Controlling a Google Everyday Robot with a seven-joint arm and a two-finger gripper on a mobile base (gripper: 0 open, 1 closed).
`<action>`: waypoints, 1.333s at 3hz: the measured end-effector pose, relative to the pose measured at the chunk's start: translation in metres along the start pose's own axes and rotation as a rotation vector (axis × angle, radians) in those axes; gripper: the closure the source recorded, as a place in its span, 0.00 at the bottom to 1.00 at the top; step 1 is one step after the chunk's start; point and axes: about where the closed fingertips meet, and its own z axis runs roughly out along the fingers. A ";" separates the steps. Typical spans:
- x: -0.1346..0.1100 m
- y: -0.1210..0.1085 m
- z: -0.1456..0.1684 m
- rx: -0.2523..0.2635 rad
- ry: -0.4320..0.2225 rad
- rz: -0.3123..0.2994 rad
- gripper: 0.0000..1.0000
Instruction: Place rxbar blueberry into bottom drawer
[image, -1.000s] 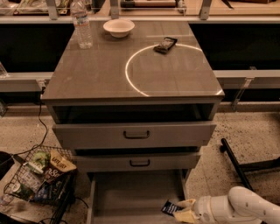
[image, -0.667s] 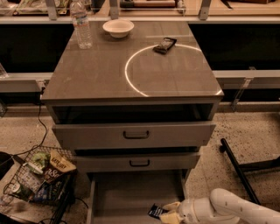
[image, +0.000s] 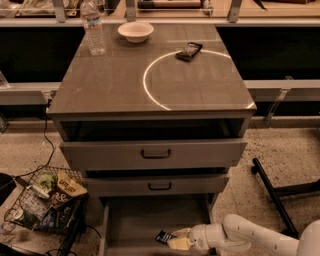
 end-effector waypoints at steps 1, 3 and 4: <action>-0.013 -0.012 0.019 -0.014 -0.043 0.030 1.00; -0.014 -0.012 0.024 -0.021 -0.046 0.033 0.77; -0.013 -0.011 0.026 -0.025 -0.045 0.034 0.54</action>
Offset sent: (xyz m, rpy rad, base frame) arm 0.0187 0.0162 -0.0084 0.0414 0.0152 -0.0315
